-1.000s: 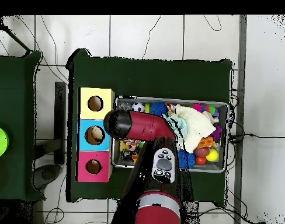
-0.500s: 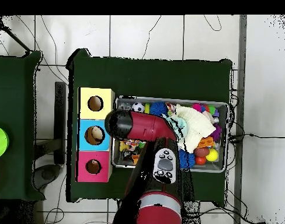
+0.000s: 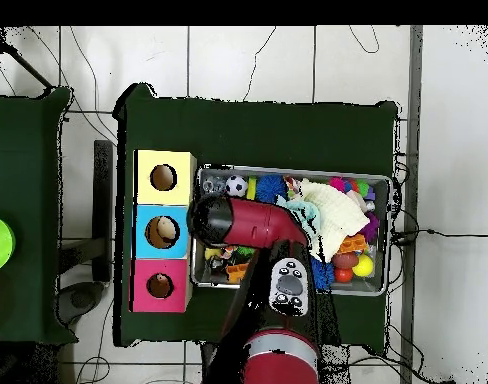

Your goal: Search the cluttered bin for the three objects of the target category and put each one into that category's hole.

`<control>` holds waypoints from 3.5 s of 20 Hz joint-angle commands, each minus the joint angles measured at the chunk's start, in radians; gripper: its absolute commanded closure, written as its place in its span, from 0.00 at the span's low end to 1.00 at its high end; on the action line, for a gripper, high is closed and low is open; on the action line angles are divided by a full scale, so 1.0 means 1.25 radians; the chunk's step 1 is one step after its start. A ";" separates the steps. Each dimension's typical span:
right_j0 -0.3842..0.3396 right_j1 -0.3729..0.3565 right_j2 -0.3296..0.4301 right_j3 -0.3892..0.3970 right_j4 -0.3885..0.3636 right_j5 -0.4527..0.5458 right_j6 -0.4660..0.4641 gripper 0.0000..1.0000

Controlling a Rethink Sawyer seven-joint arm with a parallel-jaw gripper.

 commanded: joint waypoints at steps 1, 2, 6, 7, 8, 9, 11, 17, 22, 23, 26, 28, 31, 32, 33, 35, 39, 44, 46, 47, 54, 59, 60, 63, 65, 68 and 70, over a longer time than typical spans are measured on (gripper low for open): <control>-0.047 0.035 0.085 0.075 -0.045 0.105 -0.018 0.00; -0.050 0.035 0.093 0.077 -0.046 0.108 -0.022 0.00; -0.062 0.032 0.122 0.087 -0.050 0.121 -0.034 0.00; -0.064 0.033 0.127 0.086 -0.052 0.124 -0.035 0.00; -0.066 0.033 0.133 0.087 -0.054 0.124 -0.035 0.00; -0.070 0.034 0.140 0.087 -0.056 0.125 -0.039 0.00; -0.079 0.035 0.156 0.091 -0.060 0.126 -0.045 0.00; -0.102 0.032 0.201 0.117 -0.062 0.099 -0.049 0.00; -0.108 0.028 0.220 0.135 -0.072 0.034 -0.028 0.00; -0.105 0.027 0.216 0.134 -0.078 0.015 -0.021 0.00; -0.107 0.021 0.215 0.144 -0.092 -0.026 -0.009 0.00; -0.111 0.020 0.215 0.146 -0.099 -0.034 -0.004 0.00; -0.118 0.023 0.217 0.147 -0.109 -0.046 0.000 0.00; -0.120 0.024 0.218 0.147 -0.113 -0.052 0.003 0.00; -0.119 0.025 0.216 0.145 -0.117 -0.062 0.007 0.00; -0.122 0.027 0.218 0.141 -0.123 -0.073 0.013 0.00; -0.113 0.032 0.206 0.127 -0.132 -0.055 0.027 0.00; -0.107 0.025 0.197 0.123 -0.144 -0.040 0.029 1.00; -0.100 0.022 0.186 0.114 -0.140 -0.028 0.044 1.00; -0.099 0.022 0.183 0.106 -0.140 -0.015 0.045 1.00; -0.105 -0.007 0.172 0.071 -0.136 0.043 0.030 1.00; -0.145 -0.055 0.189 0.052 -0.138 0.027 -0.007 1.00; -0.154 -0.065 0.191 0.045 -0.139 0.032 -0.017 1.00; -0.183 -0.091 0.197 0.026 -0.144 0.063 -0.053 1.00; -0.200 -0.092 0.201 0.005 -0.151 0.083 -0.073 1.00; -0.227 -0.079 0.212 -0.033 -0.162 0.108 -0.103 1.00; -0.249 -0.073 0.222 -0.050 -0.172 0.116 -0.123 1.00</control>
